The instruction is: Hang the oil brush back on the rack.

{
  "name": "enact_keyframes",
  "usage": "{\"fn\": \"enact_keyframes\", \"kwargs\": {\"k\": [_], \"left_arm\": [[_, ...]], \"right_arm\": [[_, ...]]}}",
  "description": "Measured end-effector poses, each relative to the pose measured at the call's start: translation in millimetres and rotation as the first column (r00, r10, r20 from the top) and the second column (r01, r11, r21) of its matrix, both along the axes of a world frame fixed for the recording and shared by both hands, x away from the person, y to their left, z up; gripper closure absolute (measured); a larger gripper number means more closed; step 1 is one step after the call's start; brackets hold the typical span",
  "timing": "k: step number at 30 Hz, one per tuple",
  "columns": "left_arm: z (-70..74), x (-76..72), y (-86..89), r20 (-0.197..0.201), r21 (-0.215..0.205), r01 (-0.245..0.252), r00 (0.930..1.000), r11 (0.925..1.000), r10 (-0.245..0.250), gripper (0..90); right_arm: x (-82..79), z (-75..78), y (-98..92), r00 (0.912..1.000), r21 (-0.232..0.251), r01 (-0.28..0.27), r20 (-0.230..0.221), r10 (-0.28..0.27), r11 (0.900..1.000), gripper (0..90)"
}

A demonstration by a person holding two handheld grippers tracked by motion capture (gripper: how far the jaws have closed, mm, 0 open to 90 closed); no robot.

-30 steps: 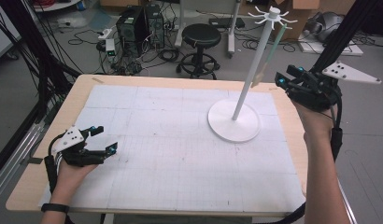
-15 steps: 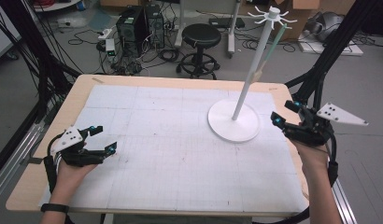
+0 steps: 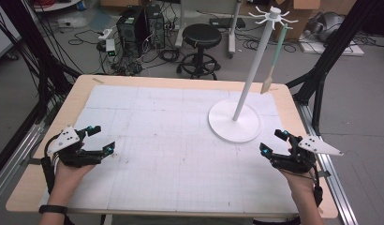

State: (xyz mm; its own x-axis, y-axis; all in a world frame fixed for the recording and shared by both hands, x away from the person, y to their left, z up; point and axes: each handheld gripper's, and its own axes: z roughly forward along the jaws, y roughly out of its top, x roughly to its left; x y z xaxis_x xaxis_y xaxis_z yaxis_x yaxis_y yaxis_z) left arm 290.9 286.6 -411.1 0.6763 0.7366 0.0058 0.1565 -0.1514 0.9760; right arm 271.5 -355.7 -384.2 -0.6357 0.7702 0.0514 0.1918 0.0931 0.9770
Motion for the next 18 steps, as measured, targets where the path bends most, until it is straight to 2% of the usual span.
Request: {"fn": "enact_keyframes", "kwargs": {"k": [2, 8, 18], "left_arm": [[-0.7, -0.5, 0.2, -0.002, 0.005, 0.000, 1.0000, 1.0000, 0.000, 16.1], [-3.6, -1.2, 0.4, -0.011, 0.016, 0.000, 0.9999, 0.9999, 0.000, 16.0], [-9.3, -0.4, 2.7, -0.026, 0.016, -0.011, 0.9996, 0.9998, 0.011, 15.9]], "right_arm": [[-0.5, -5.6, -0.5, 0.9998, 0.006, -0.012, -0.017, 0.012, 1.000, 17.6], [1.0, -22.5, -0.3, 0.9977, -0.027, -0.027, -0.063, 0.026, 0.999, 16.6], [5.5, -43.5, -3.2, 0.9932, -0.065, -0.016, -0.116, 0.008, 0.998, 16.4]]}}
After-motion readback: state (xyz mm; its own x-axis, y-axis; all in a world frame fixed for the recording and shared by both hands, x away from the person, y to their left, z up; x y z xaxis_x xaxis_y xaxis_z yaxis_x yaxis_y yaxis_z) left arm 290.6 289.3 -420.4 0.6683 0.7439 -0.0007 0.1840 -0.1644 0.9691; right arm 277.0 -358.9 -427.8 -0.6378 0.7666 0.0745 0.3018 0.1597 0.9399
